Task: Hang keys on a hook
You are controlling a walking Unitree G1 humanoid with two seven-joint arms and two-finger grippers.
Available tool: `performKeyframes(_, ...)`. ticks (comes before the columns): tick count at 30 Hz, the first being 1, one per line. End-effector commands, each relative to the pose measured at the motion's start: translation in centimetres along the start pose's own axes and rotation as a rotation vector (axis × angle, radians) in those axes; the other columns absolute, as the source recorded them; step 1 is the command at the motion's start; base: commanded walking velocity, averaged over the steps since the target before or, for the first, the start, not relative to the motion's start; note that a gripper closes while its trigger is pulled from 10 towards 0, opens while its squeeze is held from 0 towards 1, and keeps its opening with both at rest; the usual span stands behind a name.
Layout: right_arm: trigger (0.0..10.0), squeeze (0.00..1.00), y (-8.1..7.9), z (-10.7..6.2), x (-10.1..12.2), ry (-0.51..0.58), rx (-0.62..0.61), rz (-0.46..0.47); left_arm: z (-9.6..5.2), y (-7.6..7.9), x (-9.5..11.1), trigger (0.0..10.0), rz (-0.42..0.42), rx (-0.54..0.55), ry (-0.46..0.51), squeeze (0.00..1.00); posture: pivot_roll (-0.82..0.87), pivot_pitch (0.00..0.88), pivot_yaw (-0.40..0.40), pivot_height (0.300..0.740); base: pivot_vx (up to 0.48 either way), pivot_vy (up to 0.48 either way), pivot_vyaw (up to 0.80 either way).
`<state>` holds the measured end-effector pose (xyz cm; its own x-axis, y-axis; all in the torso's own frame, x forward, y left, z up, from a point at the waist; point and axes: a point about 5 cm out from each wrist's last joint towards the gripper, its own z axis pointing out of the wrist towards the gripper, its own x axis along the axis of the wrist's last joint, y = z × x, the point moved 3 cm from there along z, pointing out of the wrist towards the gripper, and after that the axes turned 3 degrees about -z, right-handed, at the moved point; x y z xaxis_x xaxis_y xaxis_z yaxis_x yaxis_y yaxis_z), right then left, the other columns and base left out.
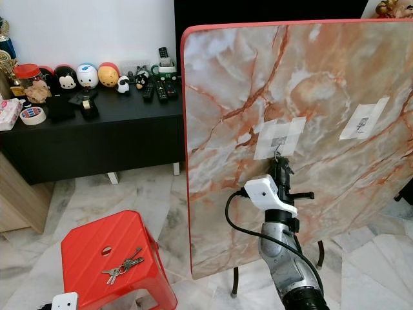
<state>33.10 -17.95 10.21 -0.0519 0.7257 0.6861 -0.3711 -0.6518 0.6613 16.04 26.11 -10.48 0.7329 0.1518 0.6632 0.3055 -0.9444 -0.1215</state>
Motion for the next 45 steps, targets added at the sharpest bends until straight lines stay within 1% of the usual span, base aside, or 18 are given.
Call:
performKeyframes(1, 10.0, 0.23, -0.1, 0.3, 0.0, 0.001, 0.019, -0.005, -0.1, 0.3, -0.6, 10.0, -0.008, -0.006, -0.020, 0.00, 0.08, 0.000, -0.079, 0.740, 0.000, 0.000, 0.00)
performKeyframes(3, 10.0, 0.65, -0.2, 0.2, 0.0, -0.002, 0.021, -0.003, -0.1, 0.3, -0.6, 10.0, -0.008, -0.006, -0.021, 0.00, 0.08, 0.000, -0.079, 0.740, 0.000, 0.000, 0.00)
performKeyframes(5, 10.0, 0.71, -0.2, 0.2, 0.0, -0.005, 0.021, -0.001, -0.1, 0.3, -0.6, 10.0, -0.008, -0.006, -0.021, 0.00, 0.08, 0.000, -0.079, 0.740, 0.000, 0.000, 0.00)
performKeyframes(12, 10.0, 0.70, -0.4, 0.1, 0.1, 0.002, 0.030, 0.006, -0.1, 0.3, -0.6, 10.0, -0.007, -0.007, -0.023, 0.00, 0.08, 0.000, -0.079, 0.740, 0.000, 0.000, 0.00)
performKeyframes(14, 10.0, 0.66, -0.6, 0.1, 0.4, 0.020, 0.052, 0.024, -0.1, 0.3, -0.6, 10.0, -0.007, -0.008, -0.025, 0.00, 0.08, 0.000, -0.080, 0.740, 0.000, 0.000, 0.00)
performKeyframes(15, 10.0, 0.59, -0.6, 0.0, 0.4, 0.027, 0.056, 0.022, -0.1, 0.3, -0.6, 10.0, -0.007, -0.009, -0.025, 0.00, 0.08, 0.000, -0.081, 0.740, 0.000, 0.000, 0.00)
performKeyframes(16, 10.0, 0.00, -0.7, -0.2, 0.5, 0.036, 0.071, 0.037, -0.1, 0.3, -0.6, 10.0, -0.006, -0.009, -0.025, 0.00, 0.08, 0.000, -0.081, 0.740, 0.000, 0.000, 0.00)
performKeyframes(20, 10.0, 0.00, -1.6, -1.1, 1.1, 0.075, 0.153, 0.095, -0.1, 0.3, -0.7, 10.0, -0.007, -0.008, -0.026, 0.00, 0.08, 0.000, -0.082, 0.740, 0.000, 0.000, 0.00)
performKeyframes(21, 10.0, 0.00, -2.5, -1.9, 1.3, 0.097, 0.227, 0.098, -0.2, 0.3, -0.7, 10.0, -0.007, -0.008, -0.026, 0.00, 0.08, 0.000, -0.084, 0.740, 0.000, 0.000, 0.00)
performKeyframes(25, 10.0, 0.00, -3.7, -3.6, 0.6, 0.058, 0.320, 0.150, -0.2, 0.3, -0.7, 10.0, -0.009, -0.008, -0.025, 0.00, 0.08, 0.000, -0.084, 0.740, 0.000, 0.000, 0.00)
performKeyframes(28, 10.0, 0.00, -4.3, -4.8, -0.5, -0.019, 0.374, 0.216, -0.2, 0.3, -0.7, 10.0, -0.010, -0.007, -0.024, 0.00, 0.08, 0.000, -0.081, 0.740, 0.000, 0.000, 0.00)
performKeyframes(29, 10.0, 0.00, -5.2, -5.6, -1.5, -0.088, 0.428, 0.249, -0.2, 0.3, -0.7, 10.0, -0.009, -0.007, -0.024, 0.00, 0.07, 0.000, -0.079, 0.740, 0.000, 0.000, 0.00)
performKeyframes(30, 10.0, 0.00, -6.7, -7.3, -3.5, -0.243, 0.519, 0.333, -0.1, 0.4, -0.7, 10.0, -0.007, -0.008, -0.025, 0.00, 0.07, 0.000, -0.077, 0.740, 0.000, 0.000, 0.00)
performKeyframes(31, 10.0, 0.00, -7.2, -7.9, -4.1, -0.294, 0.545, 0.368, -0.1, 0.4, -0.6, 10.0, -0.006, -0.009, -0.025, 0.00, 0.07, 0.000, -0.077, 0.740, 0.000, 0.000, 0.00)
performKeyframes(37, 10.0, 0.00, -9.3, -11.5, -7.7, -0.662, 0.559, 0.566, -0.1, 0.3, -0.5, 10.0, -0.005, -0.008, -0.021, 0.00, 0.08, 0.000, -0.075, 0.740, 0.000, 0.000, 0.00)
performKeyframes(38, 10.0, 0.00, -9.7, -13.5, -9.6, -0.830, 0.541, 0.615, -0.1, 0.2, -0.5, 10.0, -0.002, -0.008, -0.020, 0.00, 0.08, 0.000, -0.072, 0.740, 0.000, 0.000, 0.00)
performKeyframes(40, 10.0, 0.00, -9.5, -15.2, -11.3, -0.957, 0.498, 0.614, -0.1, 0.0, -0.5, 10.0, 0.008, -0.014, -0.023, 0.00, 0.08, 0.000, -0.069, 0.740, 0.000, 0.000, 0.00)
performKeyframes(45, 10.0, 0.00, -8.8, -18.0, -13.5, -1.126, 0.452, 0.620, -0.1, -0.5, -0.4, 10.0, 0.016, -0.015, -0.026, 0.00, 0.07, 0.000, -0.059, 0.740, 0.000, 0.000, 0.00)
